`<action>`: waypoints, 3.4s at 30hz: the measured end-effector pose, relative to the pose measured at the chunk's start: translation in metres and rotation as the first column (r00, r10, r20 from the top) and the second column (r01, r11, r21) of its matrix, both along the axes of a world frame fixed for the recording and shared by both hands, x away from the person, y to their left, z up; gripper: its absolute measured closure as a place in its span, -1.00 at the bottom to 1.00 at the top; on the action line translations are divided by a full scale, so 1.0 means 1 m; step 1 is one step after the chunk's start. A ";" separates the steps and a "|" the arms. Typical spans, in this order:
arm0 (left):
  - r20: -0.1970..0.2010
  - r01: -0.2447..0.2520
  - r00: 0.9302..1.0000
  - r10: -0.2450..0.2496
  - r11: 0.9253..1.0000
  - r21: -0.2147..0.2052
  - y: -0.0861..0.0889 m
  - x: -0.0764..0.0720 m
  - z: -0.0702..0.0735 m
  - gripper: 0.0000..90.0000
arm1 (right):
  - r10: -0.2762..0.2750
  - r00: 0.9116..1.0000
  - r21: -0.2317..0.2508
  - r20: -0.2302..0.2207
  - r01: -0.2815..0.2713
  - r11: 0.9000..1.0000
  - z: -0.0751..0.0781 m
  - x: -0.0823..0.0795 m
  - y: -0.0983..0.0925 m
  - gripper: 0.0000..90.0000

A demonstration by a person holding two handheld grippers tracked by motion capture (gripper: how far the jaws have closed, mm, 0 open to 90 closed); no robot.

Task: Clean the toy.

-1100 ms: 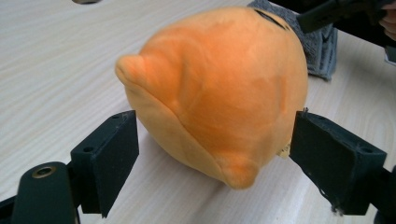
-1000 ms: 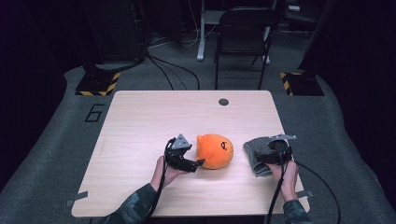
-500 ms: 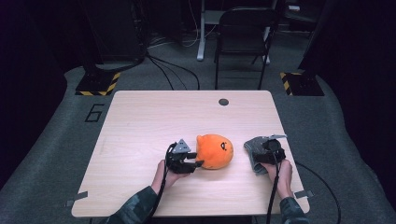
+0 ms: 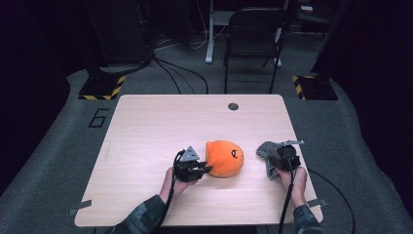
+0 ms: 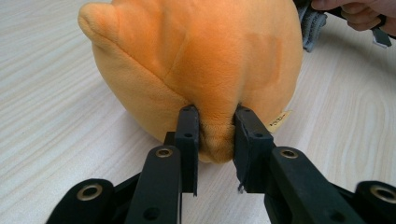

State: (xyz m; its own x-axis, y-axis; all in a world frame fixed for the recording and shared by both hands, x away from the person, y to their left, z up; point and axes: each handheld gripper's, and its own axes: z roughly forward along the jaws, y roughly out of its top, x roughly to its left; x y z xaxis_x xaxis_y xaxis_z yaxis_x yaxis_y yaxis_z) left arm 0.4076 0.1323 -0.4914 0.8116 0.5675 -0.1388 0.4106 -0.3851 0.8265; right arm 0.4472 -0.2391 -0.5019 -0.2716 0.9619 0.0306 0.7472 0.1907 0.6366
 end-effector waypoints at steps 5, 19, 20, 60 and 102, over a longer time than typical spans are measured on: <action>0.000 0.001 1.000 -0.001 1.000 -0.007 0.001 -0.001 -0.001 0.65 | -0.017 0.999 0.032 0.030 0.016 0.999 0.010 -0.003 -0.002 0.67; 0.004 0.005 1.000 -0.005 1.000 -0.013 0.002 0.000 -0.001 0.65 | 0.080 0.981 0.098 0.176 -0.099 0.990 0.064 -0.022 0.019 0.66; 0.009 0.010 1.000 -0.010 1.000 -0.010 0.002 0.000 -0.001 0.66 | 0.083 0.980 0.103 0.179 -0.103 0.989 0.068 -0.023 0.022 0.66; 0.084 0.068 0.994 -0.065 0.997 -0.039 -0.014 -0.001 0.006 0.78 | 0.302 0.936 -0.034 0.180 -0.301 0.953 0.079 -0.034 0.135 0.64; 0.108 0.103 0.989 -0.097 0.993 -0.051 -0.017 0.000 0.004 0.77 | 0.298 0.938 -0.007 0.176 -0.301 0.954 0.080 -0.036 0.128 0.63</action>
